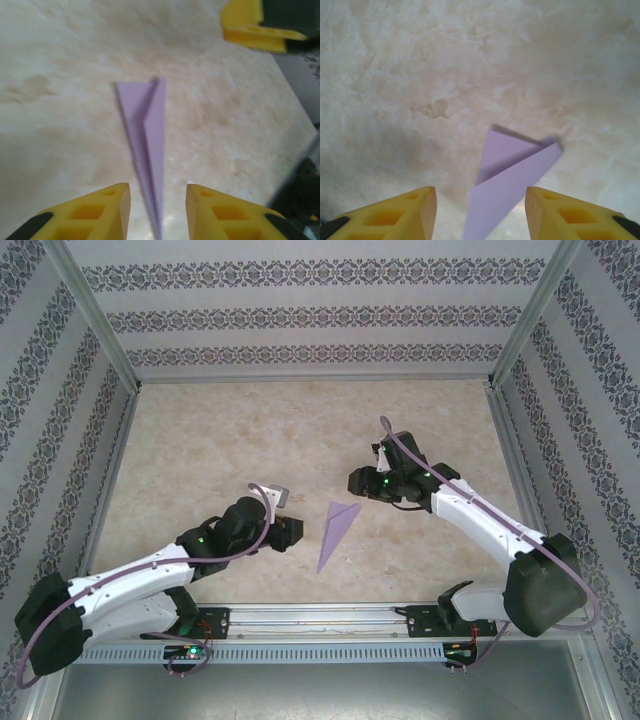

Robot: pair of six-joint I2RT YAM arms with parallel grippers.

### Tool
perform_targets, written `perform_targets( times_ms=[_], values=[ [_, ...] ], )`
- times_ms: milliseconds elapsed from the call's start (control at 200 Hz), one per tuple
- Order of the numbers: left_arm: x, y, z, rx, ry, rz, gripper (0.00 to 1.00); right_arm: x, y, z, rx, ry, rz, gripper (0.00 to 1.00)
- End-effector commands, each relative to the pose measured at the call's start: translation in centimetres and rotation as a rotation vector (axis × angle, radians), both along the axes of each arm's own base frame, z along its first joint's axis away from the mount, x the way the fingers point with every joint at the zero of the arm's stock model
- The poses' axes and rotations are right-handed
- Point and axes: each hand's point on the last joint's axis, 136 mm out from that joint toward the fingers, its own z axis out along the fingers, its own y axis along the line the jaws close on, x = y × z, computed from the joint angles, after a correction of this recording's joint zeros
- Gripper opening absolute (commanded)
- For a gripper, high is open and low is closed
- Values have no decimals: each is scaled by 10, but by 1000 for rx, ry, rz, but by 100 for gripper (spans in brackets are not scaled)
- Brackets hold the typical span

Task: Fold a paper plane with a square sheet of paper (fold left side to right side)

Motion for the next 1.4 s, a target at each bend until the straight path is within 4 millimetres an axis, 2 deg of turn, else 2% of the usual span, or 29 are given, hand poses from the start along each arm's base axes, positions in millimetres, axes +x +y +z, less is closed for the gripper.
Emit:
perform_targets(
  times_ms=[0,95,210,380,505,754,904,1104,1269,1394],
  values=[
    [12,35,-10,126,-48,112,38,-18,-7,-18,-61,132,-181,50],
    [16,48,-8,138,-74,159,47,-29,0,-25,-127,191,-240,47],
    [18,60,-8,154,-100,192,56,-38,6,-31,-252,256,-275,48],
    [15,74,-8,179,-107,213,58,-38,22,-44,-409,304,-276,49],
    [12,76,-10,183,-101,206,58,-34,28,-51,-507,327,-272,49],
    [10,79,-15,206,-90,195,59,-36,51,-78,-569,391,-234,49],
    [9,81,-16,214,-88,192,59,-41,55,-94,-597,430,-225,48],
    [10,82,-16,222,-86,193,60,-51,58,-106,-612,457,-212,38],
    [10,86,-15,240,-84,199,62,-55,55,-104,-608,457,-204,18],
    [10,93,-9,252,-93,225,64,-54,48,-85,-590,410,-209,0]
  ],
)
